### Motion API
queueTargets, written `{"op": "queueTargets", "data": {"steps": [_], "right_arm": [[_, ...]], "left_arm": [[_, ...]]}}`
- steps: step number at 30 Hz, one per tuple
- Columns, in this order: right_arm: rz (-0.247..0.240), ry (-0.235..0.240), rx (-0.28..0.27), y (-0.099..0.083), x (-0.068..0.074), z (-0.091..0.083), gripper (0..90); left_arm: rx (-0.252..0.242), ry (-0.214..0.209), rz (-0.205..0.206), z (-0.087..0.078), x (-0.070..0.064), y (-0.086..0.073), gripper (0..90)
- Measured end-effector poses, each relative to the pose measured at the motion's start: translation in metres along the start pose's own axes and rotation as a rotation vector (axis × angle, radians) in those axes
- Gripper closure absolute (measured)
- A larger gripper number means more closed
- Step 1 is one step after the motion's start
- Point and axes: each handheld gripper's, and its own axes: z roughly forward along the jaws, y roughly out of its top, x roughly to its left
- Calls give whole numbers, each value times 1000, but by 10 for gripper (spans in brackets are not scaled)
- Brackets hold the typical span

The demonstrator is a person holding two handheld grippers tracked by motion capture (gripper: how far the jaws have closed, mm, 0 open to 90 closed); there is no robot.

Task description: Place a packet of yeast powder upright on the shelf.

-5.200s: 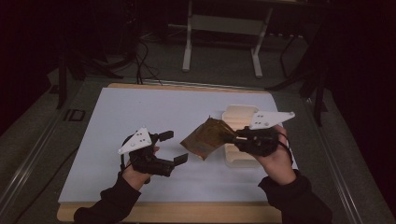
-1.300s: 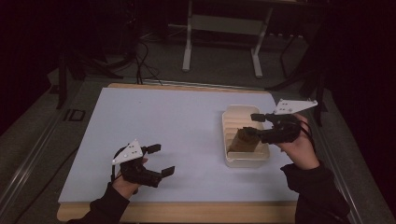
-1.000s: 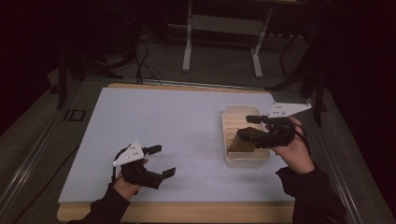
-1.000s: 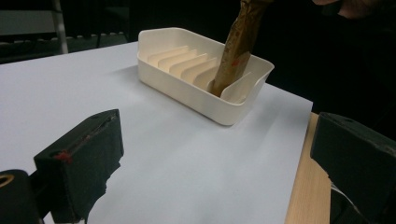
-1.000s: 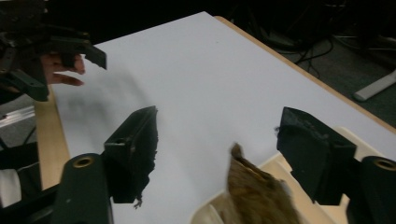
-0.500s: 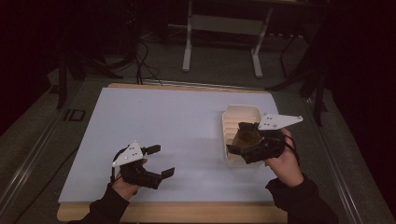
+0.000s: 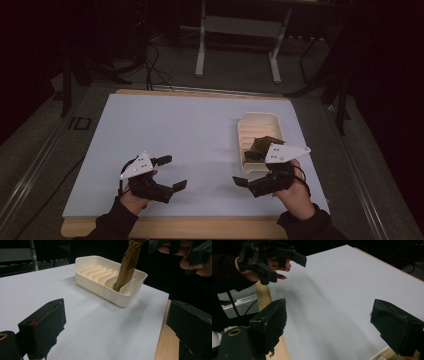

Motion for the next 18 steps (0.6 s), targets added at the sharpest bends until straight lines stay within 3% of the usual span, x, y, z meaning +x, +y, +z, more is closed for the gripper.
{"op": "queueTargets", "data": {"steps": [7, 9, 14, 18], "right_arm": [[-9, 42, -9, -16, 12, 3, 154], [-24, 6, 10, -22, 15, 5, 151], [-9, 6, 30, -36, 16, 7, 141], [18, 7, 15, -47, 16, 8, 141]], "left_arm": [[0, -3, 5, 1, -1, 0, 33], [3, -4, 7, 1, -1, 0, 33], [0, -3, 9, 0, -1, 0, 33], [1, -4, 8, 1, -1, -1, 32]]}}
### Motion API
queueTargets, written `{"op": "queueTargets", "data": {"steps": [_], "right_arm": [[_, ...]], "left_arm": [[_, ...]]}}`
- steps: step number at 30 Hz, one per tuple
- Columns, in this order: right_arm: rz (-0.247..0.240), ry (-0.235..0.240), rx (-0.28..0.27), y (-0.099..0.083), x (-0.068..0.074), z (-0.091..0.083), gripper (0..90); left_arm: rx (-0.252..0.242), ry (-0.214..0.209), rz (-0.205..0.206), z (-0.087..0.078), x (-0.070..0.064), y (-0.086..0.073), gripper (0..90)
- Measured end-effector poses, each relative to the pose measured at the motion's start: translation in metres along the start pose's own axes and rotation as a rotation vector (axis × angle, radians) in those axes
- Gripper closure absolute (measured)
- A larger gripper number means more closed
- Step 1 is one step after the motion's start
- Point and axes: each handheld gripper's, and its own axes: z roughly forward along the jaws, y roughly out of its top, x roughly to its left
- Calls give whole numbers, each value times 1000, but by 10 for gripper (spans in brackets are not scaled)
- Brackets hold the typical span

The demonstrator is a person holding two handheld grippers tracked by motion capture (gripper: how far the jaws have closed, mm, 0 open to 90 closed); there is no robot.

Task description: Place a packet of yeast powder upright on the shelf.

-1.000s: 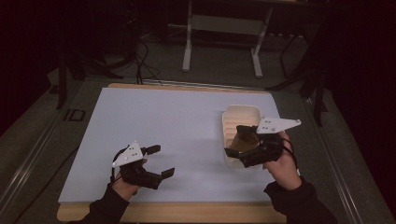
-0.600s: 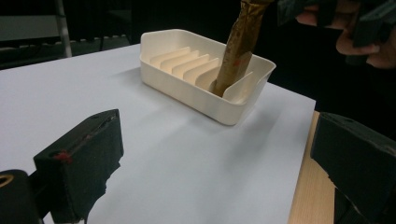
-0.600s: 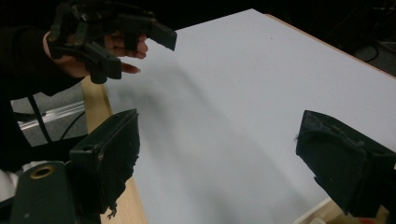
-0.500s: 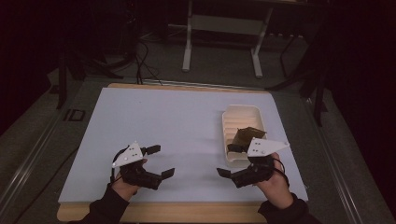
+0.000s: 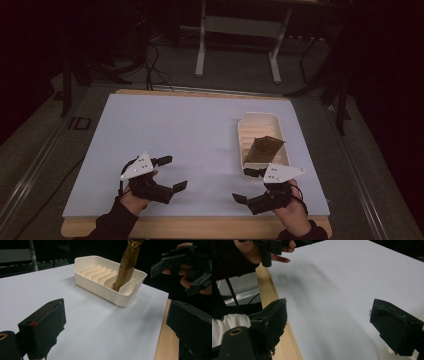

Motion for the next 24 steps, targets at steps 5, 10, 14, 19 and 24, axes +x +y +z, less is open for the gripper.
{"op": "queueTargets", "data": {"steps": [5, 10, 14, 19, 24], "right_arm": [[-17, -41, 7, -11, 2, 1, 141], [22, -39, 2, -17, -2, -2, 140], [26, -42, 18, -21, -2, -3, 139], [42, -34, 42, -30, -1, -3, 138], [58, -45, 46, -36, -4, -6, 138]], "left_arm": [[4, -3, 5, 0, -1, -1, 32], [-1, -5, 1, 0, -1, 0, 32], [-2, -6, 1, 0, -2, 0, 32], [-5, -6, 4, 0, -2, 0, 32], [-3, -8, 13, -1, -3, 0, 33]]}}
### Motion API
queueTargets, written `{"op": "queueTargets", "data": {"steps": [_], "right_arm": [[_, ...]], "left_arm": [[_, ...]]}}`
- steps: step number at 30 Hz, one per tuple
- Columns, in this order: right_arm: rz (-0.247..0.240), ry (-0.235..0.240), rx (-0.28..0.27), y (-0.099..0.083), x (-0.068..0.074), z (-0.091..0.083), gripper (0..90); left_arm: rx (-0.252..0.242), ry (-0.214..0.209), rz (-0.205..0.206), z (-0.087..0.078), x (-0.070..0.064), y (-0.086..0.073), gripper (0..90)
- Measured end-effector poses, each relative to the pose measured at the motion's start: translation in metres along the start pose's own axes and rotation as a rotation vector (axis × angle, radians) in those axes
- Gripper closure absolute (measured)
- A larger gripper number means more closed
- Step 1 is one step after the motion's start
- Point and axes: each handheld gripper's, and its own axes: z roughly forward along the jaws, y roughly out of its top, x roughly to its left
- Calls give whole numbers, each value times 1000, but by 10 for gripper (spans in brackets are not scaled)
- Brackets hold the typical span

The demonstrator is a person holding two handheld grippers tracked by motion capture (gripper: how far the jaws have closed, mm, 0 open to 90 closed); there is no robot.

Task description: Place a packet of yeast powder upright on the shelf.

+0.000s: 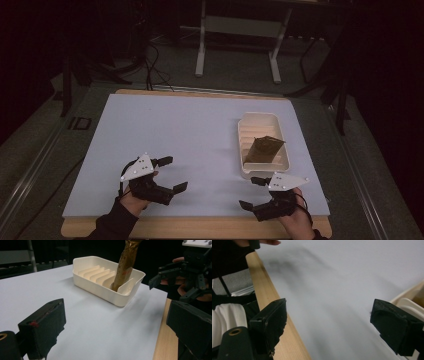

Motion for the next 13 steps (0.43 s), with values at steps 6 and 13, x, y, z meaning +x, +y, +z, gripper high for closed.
{"op": "queueTargets", "data": {"steps": [6, 13], "right_arm": [[-18, -29, 5, -2, -3, 0, 139], [-18, -25, -12, -2, -4, -2, 142]], "left_arm": [[-3, 2, -2, 0, 0, -1, 33], [1, 3, -2, 0, 1, -2, 33]]}}
